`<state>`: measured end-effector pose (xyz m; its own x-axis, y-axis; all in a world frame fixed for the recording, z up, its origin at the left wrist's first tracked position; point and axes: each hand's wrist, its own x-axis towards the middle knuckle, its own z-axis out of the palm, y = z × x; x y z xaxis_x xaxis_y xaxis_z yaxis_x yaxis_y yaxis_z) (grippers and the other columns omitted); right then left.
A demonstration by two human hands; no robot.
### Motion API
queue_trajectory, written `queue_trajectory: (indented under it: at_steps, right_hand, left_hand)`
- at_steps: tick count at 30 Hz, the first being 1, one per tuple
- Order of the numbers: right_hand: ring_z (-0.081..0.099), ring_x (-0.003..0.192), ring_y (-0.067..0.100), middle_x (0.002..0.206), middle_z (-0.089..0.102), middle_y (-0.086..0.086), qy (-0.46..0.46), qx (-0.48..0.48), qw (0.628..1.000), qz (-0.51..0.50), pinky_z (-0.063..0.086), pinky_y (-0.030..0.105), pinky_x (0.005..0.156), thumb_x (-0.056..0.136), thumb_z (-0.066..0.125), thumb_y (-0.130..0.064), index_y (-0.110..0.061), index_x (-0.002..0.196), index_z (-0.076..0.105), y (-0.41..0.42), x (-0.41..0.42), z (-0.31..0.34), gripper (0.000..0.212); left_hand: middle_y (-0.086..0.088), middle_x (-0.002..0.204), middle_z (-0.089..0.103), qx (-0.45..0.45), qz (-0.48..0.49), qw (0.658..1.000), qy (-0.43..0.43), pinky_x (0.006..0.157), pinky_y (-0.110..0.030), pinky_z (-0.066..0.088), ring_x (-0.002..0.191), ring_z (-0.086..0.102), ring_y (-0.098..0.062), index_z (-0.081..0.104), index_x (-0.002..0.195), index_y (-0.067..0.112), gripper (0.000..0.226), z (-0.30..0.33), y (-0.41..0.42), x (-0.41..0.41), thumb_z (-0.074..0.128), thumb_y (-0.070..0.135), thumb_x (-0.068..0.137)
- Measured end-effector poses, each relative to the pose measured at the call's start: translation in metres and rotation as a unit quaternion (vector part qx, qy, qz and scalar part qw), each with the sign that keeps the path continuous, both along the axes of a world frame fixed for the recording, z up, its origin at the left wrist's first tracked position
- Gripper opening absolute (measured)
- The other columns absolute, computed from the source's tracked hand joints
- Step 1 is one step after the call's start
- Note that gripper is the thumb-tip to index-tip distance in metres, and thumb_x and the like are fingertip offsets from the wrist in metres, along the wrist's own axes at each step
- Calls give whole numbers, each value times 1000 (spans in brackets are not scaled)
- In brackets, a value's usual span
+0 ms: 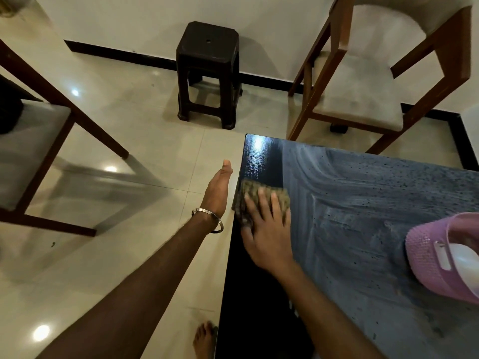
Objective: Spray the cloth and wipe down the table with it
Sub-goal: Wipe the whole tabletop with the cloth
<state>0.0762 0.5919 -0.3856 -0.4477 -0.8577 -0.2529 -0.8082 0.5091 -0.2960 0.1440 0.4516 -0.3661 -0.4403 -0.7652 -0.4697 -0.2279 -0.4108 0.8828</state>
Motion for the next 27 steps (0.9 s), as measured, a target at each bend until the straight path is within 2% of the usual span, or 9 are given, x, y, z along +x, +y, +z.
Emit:
queue_trajectory:
  at_steps: [5,9,13,17,19,21,24,25,27]
  right_hand:
    - [-14,152,27,167,-11,-1,11,22,999,-29,-9,58,119,99,30,-48,-38,157,0,-119,-82,-5,66]
    - [-17,152,26,166,-13,-2,-6,47,998,-28,-9,57,120,99,28,-47,-38,157,-1,-133,-100,-4,66]
    - [-11,153,26,167,-7,-1,32,10,999,9,-5,57,121,98,31,-49,-38,158,3,-58,-47,-5,67]
    - [-12,153,24,167,-4,-3,6,-17,1000,17,-3,56,121,91,26,-50,-38,158,9,61,43,2,70]
    - [-4,153,26,167,2,-2,9,4,1000,24,3,54,120,89,37,-49,-37,158,13,127,96,-2,74]
    - [5,153,26,165,20,0,-20,46,999,18,12,52,116,80,50,-54,-38,155,28,189,147,-7,79]
    - [8,153,25,163,25,-2,30,75,996,43,18,52,112,92,41,-54,-41,144,47,254,201,-17,54]
    - [10,153,25,164,23,-3,36,83,995,49,19,51,112,94,38,-53,-41,142,49,264,206,-16,51]
    - [20,150,25,161,29,-4,9,57,998,38,15,48,113,84,47,-56,-40,144,47,265,203,-8,62]
  left_hand:
    - [6,148,43,14,-7,1000,1,117,-34,23,137,37,-9,41,143,23,113,-2,13,6,32,94,57]
    - [6,150,40,37,-10,999,-1,119,-36,20,139,34,-11,39,145,23,115,-4,24,16,31,94,55]
    - [5,148,43,34,2,999,-8,118,-36,22,137,37,-10,43,142,22,115,1,33,25,29,96,55]
    - [4,148,43,39,-11,999,-15,118,-35,22,137,37,-12,42,143,21,113,11,49,32,29,94,58]
    - [3,148,42,36,-22,999,-19,116,-32,22,137,37,-13,41,144,19,101,21,60,37,27,87,70]
    - [5,144,43,27,-34,999,-12,109,-26,23,133,38,-9,40,144,16,79,30,72,41,24,71,89]
    - [11,122,46,21,-47,999,2,99,-20,26,115,40,-3,42,141,12,60,36,88,47,20,50,100]
    - [12,123,46,16,-46,999,1,99,-20,25,117,40,-3,41,142,13,60,38,94,51,20,50,101]
    - [8,138,45,8,-40,999,-3,104,-22,23,129,38,-7,38,145,16,62,40,104,60,20,54,99]
